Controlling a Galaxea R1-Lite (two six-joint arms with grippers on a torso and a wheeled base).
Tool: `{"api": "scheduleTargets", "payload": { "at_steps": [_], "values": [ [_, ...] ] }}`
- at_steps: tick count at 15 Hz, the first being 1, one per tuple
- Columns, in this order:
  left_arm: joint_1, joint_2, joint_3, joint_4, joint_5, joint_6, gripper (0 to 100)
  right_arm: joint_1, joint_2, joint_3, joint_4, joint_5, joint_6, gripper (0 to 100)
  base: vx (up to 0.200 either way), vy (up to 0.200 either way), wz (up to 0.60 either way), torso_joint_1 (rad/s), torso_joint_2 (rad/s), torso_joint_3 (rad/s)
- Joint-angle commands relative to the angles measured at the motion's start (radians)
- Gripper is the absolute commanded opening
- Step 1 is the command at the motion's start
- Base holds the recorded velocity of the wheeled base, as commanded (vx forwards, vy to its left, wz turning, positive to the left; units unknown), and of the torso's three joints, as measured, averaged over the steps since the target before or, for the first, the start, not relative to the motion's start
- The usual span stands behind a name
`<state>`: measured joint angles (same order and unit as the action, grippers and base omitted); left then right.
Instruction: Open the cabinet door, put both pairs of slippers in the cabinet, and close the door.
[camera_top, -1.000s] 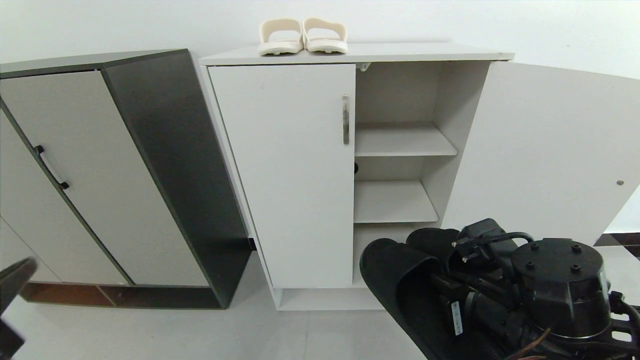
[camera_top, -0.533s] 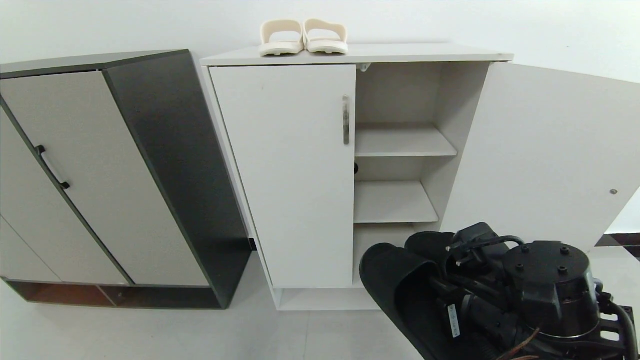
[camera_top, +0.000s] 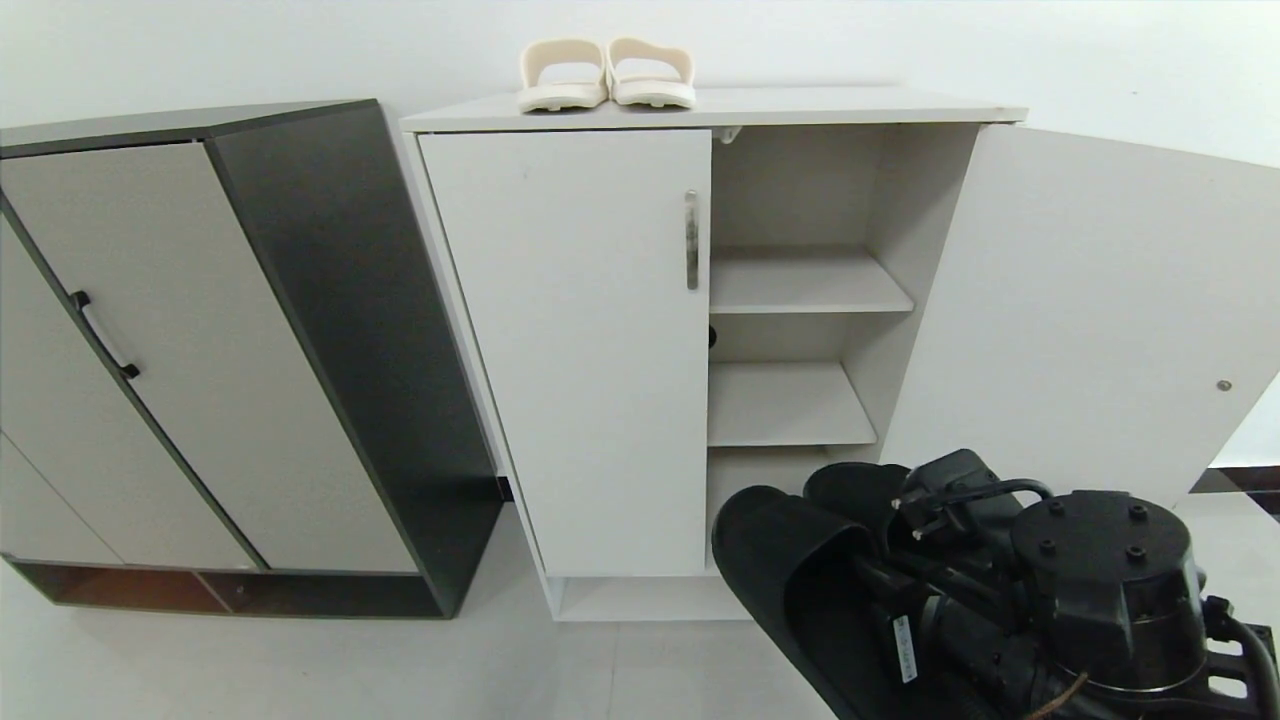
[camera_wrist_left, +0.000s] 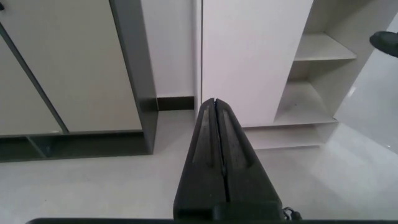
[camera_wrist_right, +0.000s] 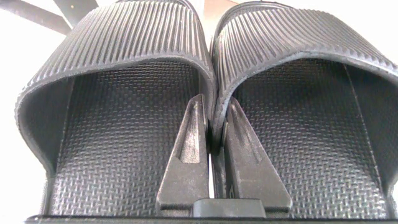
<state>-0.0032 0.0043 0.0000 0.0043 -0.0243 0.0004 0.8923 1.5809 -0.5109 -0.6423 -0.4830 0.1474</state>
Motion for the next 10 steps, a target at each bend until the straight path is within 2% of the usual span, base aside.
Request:
{"api": "scheduleTargets", "payload": {
  "at_steps": [1,4,7,10],
  "values": [
    [0.0,-0.001,0.0,0.0,0.0,-0.005,0,0.013,-0.002,0.002,0.0,0.0,0.0,0,0.0,0.0,0.0,0.0,0.0,0.0],
    [0.0,-0.001,0.0,0.0,0.0,-0.005,0,0.028,-0.01,-0.023,-0.005,-0.016,0.018,0,0.0,0.0,0.0,0.0,0.0,0.0],
    [0.0,-0.003,-0.002,0.0,0.0,-0.005,0,0.053,0.053,-0.081,-0.005,-0.111,0.057,0,0.0,0.0,0.0,0.0,0.0,0.0],
    [0.0,-0.001,0.0,0.0,0.001,-0.005,0,0.048,0.156,-0.127,-0.007,-0.132,0.119,0,0.0,-0.2,0.0,0.001,0.0,0.002]
  ]
}}
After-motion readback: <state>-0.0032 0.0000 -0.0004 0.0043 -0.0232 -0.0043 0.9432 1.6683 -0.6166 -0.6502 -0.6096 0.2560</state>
